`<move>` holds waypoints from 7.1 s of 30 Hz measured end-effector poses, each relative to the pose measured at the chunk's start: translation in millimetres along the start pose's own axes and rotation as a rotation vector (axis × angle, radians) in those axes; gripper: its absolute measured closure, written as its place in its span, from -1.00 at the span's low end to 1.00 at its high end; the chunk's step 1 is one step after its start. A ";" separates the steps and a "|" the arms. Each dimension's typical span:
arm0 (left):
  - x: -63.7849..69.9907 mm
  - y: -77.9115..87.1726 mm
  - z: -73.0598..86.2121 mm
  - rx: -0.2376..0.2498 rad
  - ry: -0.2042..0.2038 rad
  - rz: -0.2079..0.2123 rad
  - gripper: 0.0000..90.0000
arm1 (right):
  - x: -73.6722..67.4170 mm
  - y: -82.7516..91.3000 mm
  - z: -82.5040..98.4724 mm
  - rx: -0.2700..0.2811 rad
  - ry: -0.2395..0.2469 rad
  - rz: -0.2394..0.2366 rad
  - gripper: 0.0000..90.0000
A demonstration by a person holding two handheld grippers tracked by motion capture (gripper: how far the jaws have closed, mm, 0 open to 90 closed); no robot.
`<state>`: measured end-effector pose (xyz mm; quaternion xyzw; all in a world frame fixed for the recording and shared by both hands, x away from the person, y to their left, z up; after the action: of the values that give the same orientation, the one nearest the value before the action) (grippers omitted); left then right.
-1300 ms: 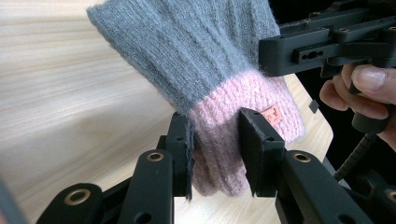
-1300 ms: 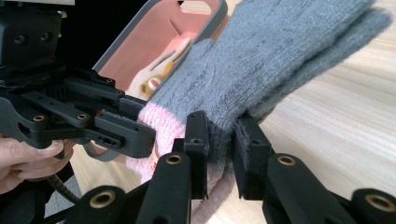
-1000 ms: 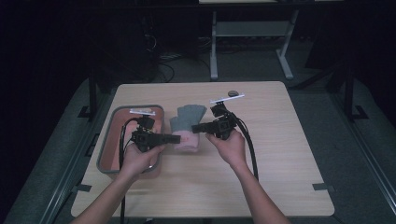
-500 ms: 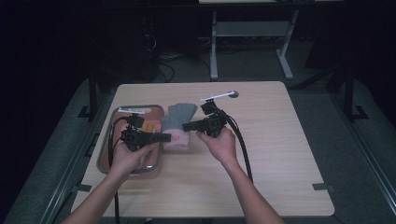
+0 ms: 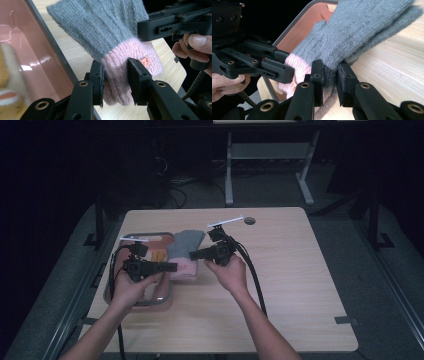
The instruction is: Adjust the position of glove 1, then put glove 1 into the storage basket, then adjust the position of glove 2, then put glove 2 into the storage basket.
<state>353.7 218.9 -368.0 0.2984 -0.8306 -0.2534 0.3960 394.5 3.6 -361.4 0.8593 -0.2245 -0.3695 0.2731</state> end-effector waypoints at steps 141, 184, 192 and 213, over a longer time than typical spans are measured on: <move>-57.7 61.1 17.6 -0.042 0.020 -0.204 0.02 | -24.4 -51.7 -30.9 -0.099 0.135 0.091 0.03; 3.0 13.2 -10.6 -0.045 -0.103 -0.165 -0.37 | 30.3 30.6 6.3 -0.026 0.026 0.160 -0.18; 20.4 0.3 -17.2 -0.048 -0.141 -0.149 -0.39 | 40.9 46.5 16.0 -0.015 0.007 0.172 -0.19; 44.2 -35.0 -22.2 -0.069 -0.190 -0.128 -0.46 | 75.4 79.9 46.5 0.018 -0.069 0.190 -0.21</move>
<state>359.5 159.8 -356.2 0.3117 -0.8346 -0.3336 0.3084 391.8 -114.7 -376.1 0.8233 -0.3177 -0.3694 0.2912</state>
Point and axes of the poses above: each handheld gripper's, and its own axes: y roughly backward along the jaws, z roughly out of its underside, x roughly to its right, the point moved 3 cm from there along -y, roughly forward along the jaws, and after that the axes turned 6 degrees about -x, right-handed, at the moved point
